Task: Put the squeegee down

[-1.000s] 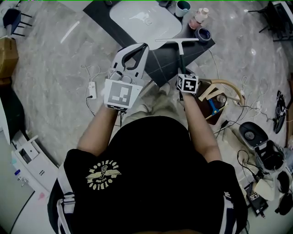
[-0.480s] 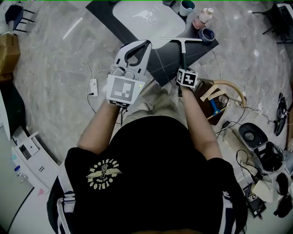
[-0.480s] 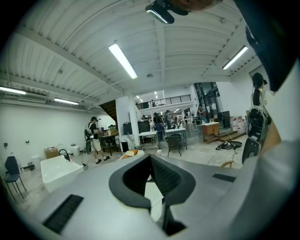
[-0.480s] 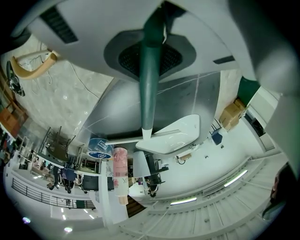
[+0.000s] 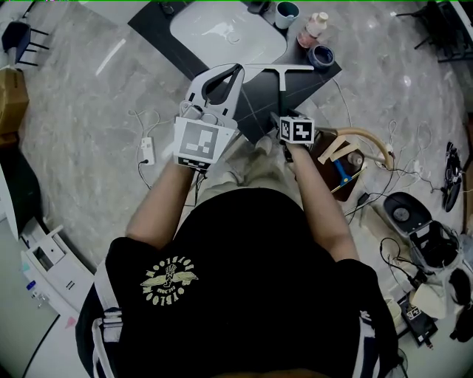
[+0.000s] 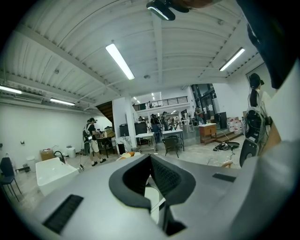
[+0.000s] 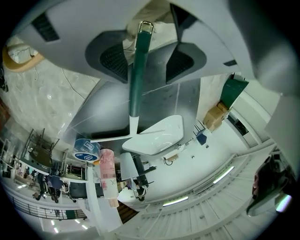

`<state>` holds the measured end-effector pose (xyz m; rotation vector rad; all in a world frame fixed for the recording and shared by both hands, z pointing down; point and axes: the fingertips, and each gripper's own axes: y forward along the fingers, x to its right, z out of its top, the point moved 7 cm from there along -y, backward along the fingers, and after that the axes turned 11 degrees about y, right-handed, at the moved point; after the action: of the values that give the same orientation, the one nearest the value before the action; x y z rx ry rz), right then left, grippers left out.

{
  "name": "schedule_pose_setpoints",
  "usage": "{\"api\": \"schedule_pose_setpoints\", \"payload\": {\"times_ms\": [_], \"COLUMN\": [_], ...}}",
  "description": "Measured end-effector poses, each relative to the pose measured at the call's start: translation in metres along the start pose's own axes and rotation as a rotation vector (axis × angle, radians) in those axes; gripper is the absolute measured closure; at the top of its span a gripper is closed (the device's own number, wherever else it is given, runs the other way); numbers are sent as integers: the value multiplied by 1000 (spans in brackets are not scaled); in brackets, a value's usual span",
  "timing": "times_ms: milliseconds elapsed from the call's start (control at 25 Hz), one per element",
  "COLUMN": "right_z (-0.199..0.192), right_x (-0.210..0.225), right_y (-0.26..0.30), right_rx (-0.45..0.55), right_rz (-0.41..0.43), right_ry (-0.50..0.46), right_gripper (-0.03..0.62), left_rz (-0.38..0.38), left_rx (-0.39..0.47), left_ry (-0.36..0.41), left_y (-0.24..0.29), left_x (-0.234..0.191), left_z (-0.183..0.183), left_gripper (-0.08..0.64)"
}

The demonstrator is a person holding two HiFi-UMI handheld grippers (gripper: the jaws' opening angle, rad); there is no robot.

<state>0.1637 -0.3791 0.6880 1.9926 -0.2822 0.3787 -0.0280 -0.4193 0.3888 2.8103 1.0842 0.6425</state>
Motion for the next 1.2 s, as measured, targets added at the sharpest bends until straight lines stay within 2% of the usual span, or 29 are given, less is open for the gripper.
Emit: {"api": "schedule_pose_setpoints", "payload": {"times_ms": [120, 240, 440, 520, 600, 680, 1000, 1200], "right_z": [6, 17, 52, 68, 89, 112, 184, 199], "right_x": [4, 9, 0, -8, -19, -31, -54, -55], "right_y": [-19, -54, -126, -156, -182, -203, -272, -285], "right_rx": [24, 100, 383, 499, 599, 669, 817, 821], "right_rz": [2, -12, 40, 81, 114, 135, 159, 183], "right_ry": [-54, -138, -283, -328, -355, -376, -439, -462], "right_gripper": [339, 339, 339, 395, 498, 546, 563, 565], "left_rz": [-4, 2, 29, 40, 51, 60, 100, 118], "left_rx": [11, 23, 34, 38, 40, 42, 58, 58], "left_ry": [2, 4, 8, 13, 16, 15, 9, 10], "left_y": [7, 10, 17, 20, 23, 27, 36, 43], "left_x": [2, 6, 9, 13, 11, 5, -11, -12], "left_z": [5, 17, 34, 41, 44, 47, 65, 75], "left_gripper": [536, 537, 537, 536, 536, 537, 536, 537]}}
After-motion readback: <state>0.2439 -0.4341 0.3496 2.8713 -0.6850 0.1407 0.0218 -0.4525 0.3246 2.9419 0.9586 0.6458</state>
